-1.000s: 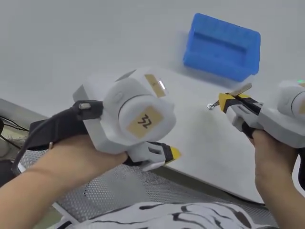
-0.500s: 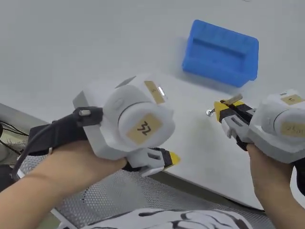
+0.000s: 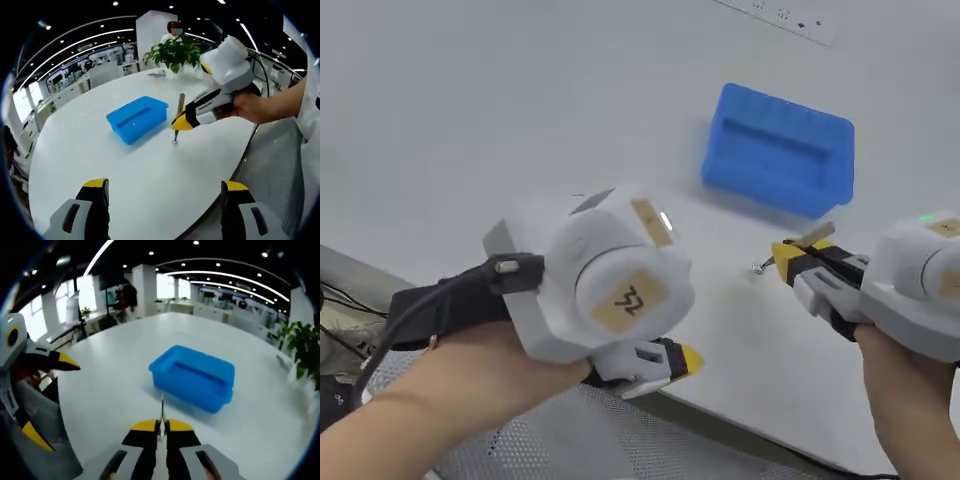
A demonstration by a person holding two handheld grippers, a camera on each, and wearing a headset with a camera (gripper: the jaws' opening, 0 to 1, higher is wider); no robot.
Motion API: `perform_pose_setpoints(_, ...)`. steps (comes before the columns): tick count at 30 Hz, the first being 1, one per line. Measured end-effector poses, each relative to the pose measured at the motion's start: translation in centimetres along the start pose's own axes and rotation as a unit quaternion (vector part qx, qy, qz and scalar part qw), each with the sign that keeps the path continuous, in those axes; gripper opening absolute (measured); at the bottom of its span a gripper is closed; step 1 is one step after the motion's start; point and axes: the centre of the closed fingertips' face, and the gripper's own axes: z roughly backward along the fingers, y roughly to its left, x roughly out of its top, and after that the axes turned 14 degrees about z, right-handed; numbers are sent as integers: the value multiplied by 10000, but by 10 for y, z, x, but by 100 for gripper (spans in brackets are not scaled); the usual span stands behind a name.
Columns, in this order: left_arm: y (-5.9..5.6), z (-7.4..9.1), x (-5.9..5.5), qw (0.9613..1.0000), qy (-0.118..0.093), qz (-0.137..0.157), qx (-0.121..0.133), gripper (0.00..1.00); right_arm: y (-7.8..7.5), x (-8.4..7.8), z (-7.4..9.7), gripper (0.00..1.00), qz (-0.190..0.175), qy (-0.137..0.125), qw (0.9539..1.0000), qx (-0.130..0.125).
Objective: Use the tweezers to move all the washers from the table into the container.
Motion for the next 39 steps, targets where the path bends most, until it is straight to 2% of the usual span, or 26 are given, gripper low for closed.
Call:
perform_pose_setpoints(3,0,2,4,10000,-1,-25,-56,94,-4,8,4,2,28,-84,10000,-28)
perform_pose_setpoints(6,1,4,10,9999,-109,-82,-37,94,-9,19,9,2,26,-214,9997,-68)
perform_pose_setpoints(12,1,10,18,9997,-177,-139,-3,93,-29,45,16,2,29,-550,9982,-258)
perform_pose_setpoints(22,5,15,35,9992,-395,-30,79,92,-68,73,6,2,194,-752,9954,-559)
perform_pose_setpoints(26,9,19,45,9984,-522,61,193,95,-78,69,-7,2,244,-642,9957,-626)
perform_pose_setpoints(29,10,24,55,9976,-656,129,160,96,-82,60,-16,2,274,-502,9964,-621)
perform_pose_setpoints(33,11,23,59,9975,-685,81,124,96,-88,45,-33,2,280,-301,9973,-608)
perform_pose_setpoints(34,14,22,61,9972,-707,66,216,97,-90,44,-34,2,272,-300,9972,-624)
perform_pose_setpoints(36,12,22,63,9976,-676,7,170,96,-94,41,-39,2,288,-312,9968,-684)
perform_pose_setpoints(39,7,22,70,9973,-711,200,-25,96,-97,32,-50,2,317,-140,9973,-650)
